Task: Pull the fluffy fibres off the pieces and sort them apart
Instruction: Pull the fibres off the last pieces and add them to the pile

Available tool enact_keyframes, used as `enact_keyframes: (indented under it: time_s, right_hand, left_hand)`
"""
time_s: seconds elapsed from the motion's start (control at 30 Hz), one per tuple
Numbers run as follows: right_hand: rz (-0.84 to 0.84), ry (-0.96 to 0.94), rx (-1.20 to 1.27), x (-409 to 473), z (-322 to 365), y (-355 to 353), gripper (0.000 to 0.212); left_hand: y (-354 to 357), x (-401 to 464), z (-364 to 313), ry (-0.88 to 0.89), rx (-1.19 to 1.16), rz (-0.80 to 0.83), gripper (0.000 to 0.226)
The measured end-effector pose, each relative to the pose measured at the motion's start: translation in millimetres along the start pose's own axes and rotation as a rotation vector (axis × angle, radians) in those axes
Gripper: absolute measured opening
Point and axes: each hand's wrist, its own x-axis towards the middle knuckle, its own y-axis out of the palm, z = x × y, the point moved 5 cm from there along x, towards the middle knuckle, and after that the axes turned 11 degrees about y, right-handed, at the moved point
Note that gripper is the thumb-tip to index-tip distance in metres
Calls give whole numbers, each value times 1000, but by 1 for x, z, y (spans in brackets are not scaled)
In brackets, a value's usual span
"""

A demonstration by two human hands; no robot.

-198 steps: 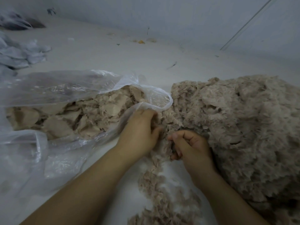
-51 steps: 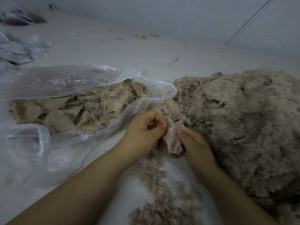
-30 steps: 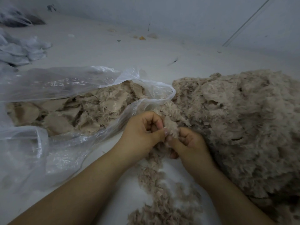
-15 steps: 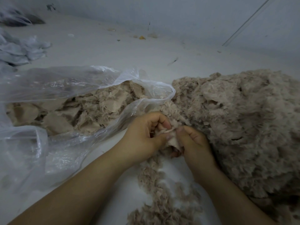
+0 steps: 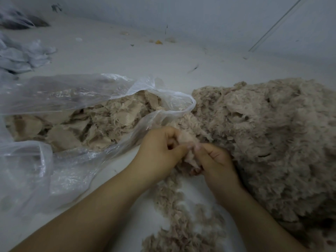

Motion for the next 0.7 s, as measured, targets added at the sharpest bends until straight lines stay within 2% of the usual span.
enact_keyframes:
  time_s: [0.1, 0.2, 0.27, 0.33, 0.4, 0.5, 0.57, 0.7]
  right_hand:
    - [-20, 10, 21, 2, -3, -2, 60]
    - [-55, 68, -11, 5, -11, -5, 67]
    - [-45, 65, -64, 5, -12, -5, 71]
    - [-23, 15, -112, 4, -9, -3, 66]
    - [1, -27, -97, 2, -5, -2, 60]
    - [-29, -22, -117, 2, -4, -2, 61]
    - [-62, 3, -105, 4, -4, -3, 58]
    - [-87, 19, -4, 3, -1, -4, 39]
  left_hand:
    - [-2, -2, 7, -121, -215, -75, 26]
    - [-14, 1, 10, -166, -334, -179, 31]
    - [-13, 1, 8, -183, -343, -130, 39]
    - [-4, -3, 5, -193, -284, -2, 53]
    - [2, -5, 3, -190, -224, 49, 48]
    - [-4, -2, 9, -198, -231, -71, 28]
    - [-8, -1, 11, -203, -280, -130, 30]
    - [-11, -1, 13, -155, -333, -173, 32]
